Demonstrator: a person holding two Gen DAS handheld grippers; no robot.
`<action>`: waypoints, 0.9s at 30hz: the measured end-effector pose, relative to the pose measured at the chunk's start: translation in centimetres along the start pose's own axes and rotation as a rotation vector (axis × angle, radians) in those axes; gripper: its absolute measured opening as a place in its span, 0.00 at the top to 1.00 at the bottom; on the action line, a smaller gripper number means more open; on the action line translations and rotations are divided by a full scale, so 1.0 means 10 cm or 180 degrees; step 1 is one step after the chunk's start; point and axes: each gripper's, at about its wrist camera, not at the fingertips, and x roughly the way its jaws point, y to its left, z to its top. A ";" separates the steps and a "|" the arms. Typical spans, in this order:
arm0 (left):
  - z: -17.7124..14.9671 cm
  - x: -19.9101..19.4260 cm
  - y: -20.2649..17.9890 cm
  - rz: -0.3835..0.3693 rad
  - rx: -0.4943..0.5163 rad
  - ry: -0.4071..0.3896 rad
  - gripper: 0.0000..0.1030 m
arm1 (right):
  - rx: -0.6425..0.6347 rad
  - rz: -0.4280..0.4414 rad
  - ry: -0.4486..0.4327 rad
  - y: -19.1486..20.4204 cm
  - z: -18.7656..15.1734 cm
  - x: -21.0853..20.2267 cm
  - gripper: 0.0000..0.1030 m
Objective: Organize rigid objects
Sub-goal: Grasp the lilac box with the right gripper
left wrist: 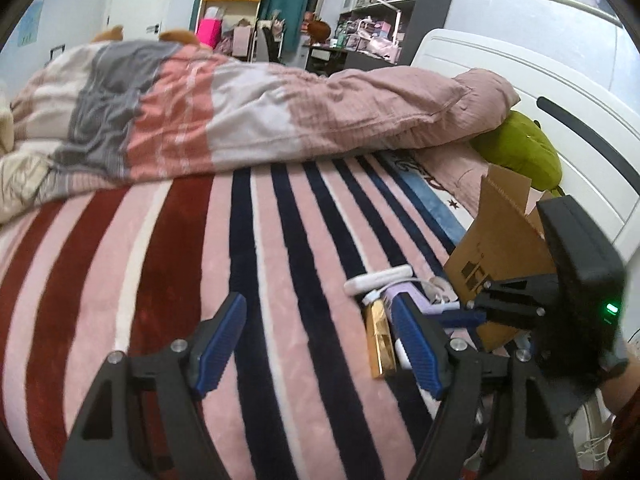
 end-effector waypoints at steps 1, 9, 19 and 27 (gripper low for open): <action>-0.03 0.02 0.02 -0.0016 -0.0022 0.0016 0.30 | 0.0101 -0.0143 0.0015 -0.06 -0.04 0.05 0.58; -0.10 0.03 0.05 -0.0023 -0.0061 0.0048 0.30 | 0.0791 -0.0834 0.0054 -0.50 -0.17 0.27 0.57; -0.13 -0.05 0.02 0.0015 -0.0071 0.0070 0.30 | 0.0777 -0.0577 0.0244 -0.57 -0.39 0.13 0.66; -0.09 -0.10 -0.12 0.0006 0.0026 0.0069 0.30 | 0.0742 -0.0420 0.0327 -0.51 -0.54 0.11 0.62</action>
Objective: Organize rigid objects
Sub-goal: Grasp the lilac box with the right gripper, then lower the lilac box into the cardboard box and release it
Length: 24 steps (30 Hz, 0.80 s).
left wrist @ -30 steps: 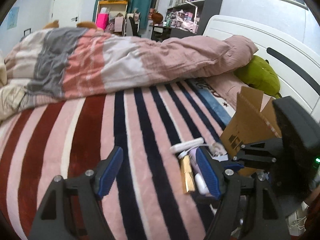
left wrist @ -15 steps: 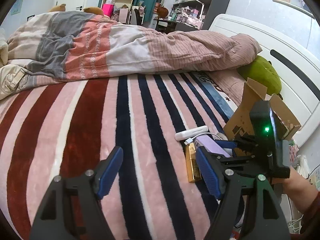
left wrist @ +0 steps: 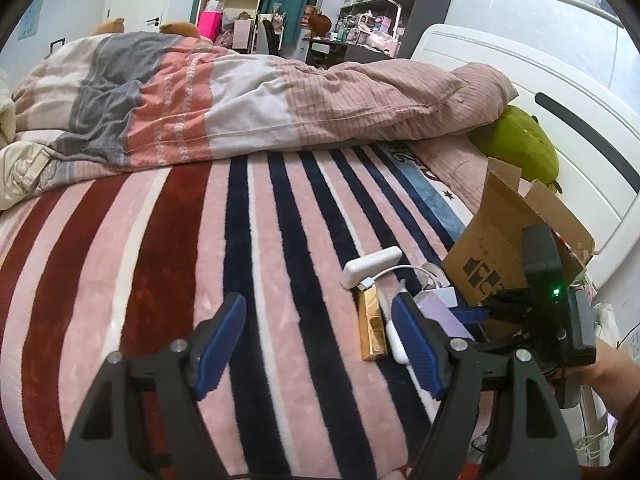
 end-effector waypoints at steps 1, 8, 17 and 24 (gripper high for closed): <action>0.00 -0.01 -0.02 -0.0002 0.0016 0.0012 0.30 | -0.0008 -0.0012 -0.0003 0.02 0.00 0.00 0.65; 0.09 -0.07 -0.17 -0.0277 0.0088 0.0094 0.30 | -0.0238 0.0172 -0.0353 0.29 0.11 -0.36 0.68; 0.67 -0.24 -0.62 -0.0858 0.0247 -0.0034 0.50 | -0.0524 0.0661 -0.1124 0.45 0.45 -1.18 0.68; 1.09 -0.04 -1.36 -0.1094 0.0576 0.0016 0.66 | -0.0311 0.0528 -0.1423 -0.10 0.34 -1.58 0.68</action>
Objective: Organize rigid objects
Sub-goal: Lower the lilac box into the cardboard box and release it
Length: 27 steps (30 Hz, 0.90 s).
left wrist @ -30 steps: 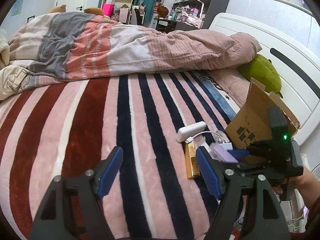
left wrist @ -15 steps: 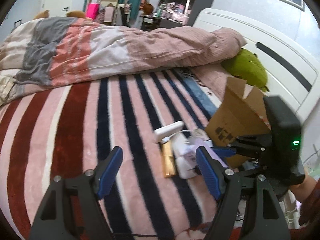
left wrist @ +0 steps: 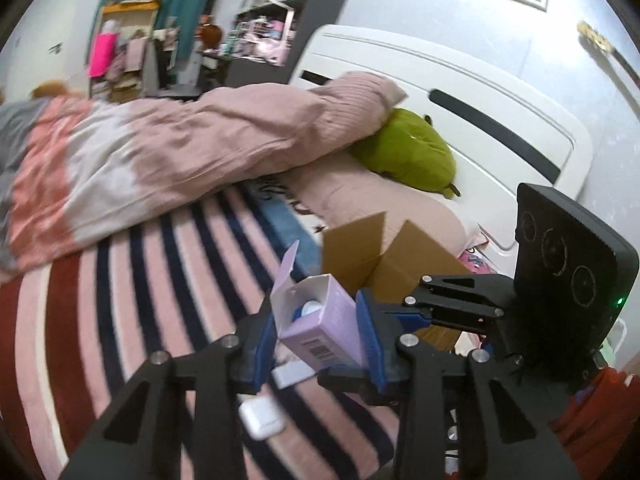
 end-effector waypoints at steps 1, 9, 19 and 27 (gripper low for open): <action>0.06 0.08 -0.06 -0.0026 0.0025 0.0019 0.66 | 0.0030 -0.0028 -0.0016 -0.08 0.00 -0.05 0.68; 0.34 1.07 -0.55 -0.0302 0.0118 0.0445 0.66 | 0.0590 -0.0269 0.0174 -0.98 -0.25 -0.41 0.68; 0.20 1.37 -0.68 -0.0142 0.0228 0.0765 0.53 | 0.0706 -0.0346 0.0732 -1.27 -0.49 -0.16 0.67; 0.18 0.82 -0.48 0.0093 0.0219 0.0428 0.41 | 0.0444 -0.0503 0.0666 -0.98 -0.42 -0.16 0.42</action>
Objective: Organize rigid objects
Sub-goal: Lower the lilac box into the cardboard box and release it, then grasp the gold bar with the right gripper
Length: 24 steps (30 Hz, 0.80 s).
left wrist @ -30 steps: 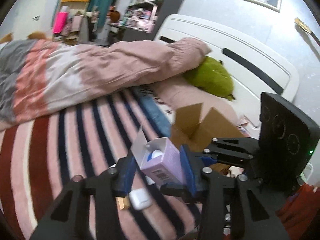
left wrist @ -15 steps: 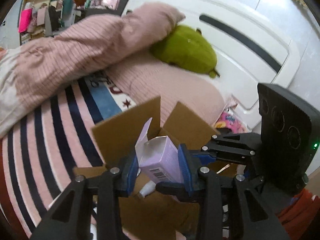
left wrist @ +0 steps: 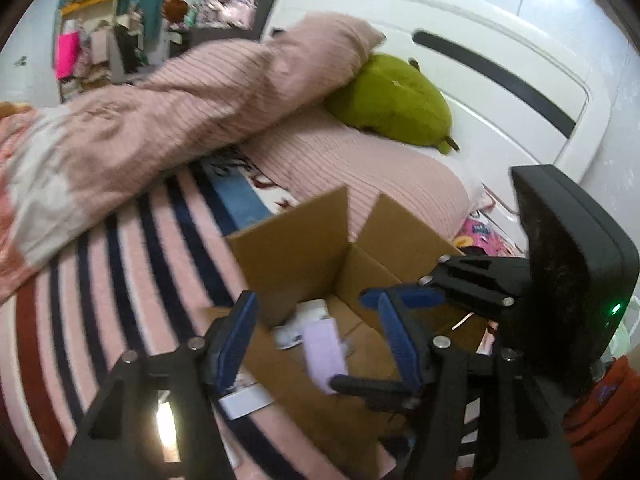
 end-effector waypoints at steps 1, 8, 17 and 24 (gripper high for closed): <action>-0.03 -0.10 0.06 0.0073 -0.0024 -0.0060 0.34 | -0.0052 -0.0001 -0.0057 0.06 0.02 -0.04 0.36; -0.47 -0.77 0.61 0.0590 -0.0241 -0.0316 0.31 | -0.0442 0.0243 -0.0607 0.78 0.24 -0.16 0.00; -1.19 -1.11 1.31 0.0938 -0.0550 -0.0371 0.30 | -0.0549 0.0719 -0.0168 1.55 0.34 0.54 0.00; -1.65 -0.98 1.69 0.0917 -0.0819 -0.0237 0.30 | -0.0264 0.0446 0.0388 1.64 0.02 1.35 0.24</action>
